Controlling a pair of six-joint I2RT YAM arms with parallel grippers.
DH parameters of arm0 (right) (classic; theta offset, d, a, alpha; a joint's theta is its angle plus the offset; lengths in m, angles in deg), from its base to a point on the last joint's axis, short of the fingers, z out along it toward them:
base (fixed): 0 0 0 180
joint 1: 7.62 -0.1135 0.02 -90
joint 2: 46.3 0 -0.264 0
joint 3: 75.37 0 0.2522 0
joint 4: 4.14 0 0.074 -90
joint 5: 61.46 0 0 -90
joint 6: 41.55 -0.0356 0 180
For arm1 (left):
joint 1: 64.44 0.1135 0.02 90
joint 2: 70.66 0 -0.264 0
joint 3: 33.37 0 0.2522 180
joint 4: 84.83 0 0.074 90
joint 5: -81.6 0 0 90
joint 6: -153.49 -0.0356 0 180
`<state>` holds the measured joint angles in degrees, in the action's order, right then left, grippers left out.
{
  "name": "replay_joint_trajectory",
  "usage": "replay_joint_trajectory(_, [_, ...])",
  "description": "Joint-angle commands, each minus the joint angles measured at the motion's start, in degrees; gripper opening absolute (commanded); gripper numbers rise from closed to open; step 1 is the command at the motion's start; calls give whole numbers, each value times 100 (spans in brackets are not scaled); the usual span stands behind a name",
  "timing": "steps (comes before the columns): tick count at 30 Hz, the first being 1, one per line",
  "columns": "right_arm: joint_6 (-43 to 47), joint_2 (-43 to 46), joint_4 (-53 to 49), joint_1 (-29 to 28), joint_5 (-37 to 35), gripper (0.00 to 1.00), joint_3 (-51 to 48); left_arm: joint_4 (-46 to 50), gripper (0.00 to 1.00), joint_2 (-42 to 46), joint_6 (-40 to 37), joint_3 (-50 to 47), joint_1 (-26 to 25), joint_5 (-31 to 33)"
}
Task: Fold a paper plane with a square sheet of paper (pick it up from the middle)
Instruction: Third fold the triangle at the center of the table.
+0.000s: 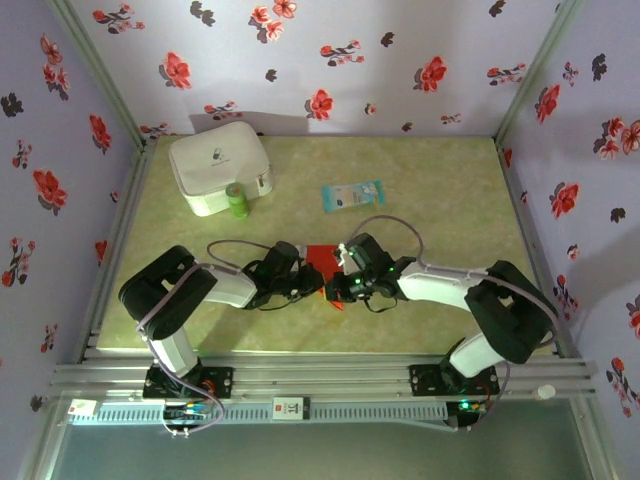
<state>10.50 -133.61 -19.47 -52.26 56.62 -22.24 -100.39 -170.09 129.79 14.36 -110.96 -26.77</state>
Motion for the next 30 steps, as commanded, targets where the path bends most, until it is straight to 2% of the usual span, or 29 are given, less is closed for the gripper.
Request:
replay_joint_trajectory(1, [75, -185, -169, -74, -115, 1, 227, 211, 0, -172, -117, -93, -42, 139])
replay_joint_trajectory(15, [107, -472, -285, -86, -286, 2, 74, 181, 0, -181, -108, -85, -42, 128])
replay_joint_trajectory(30, [-291, -64, 165, -84, -191, 4, -615, 181, 0, -225, -93, -106, -40, 137])
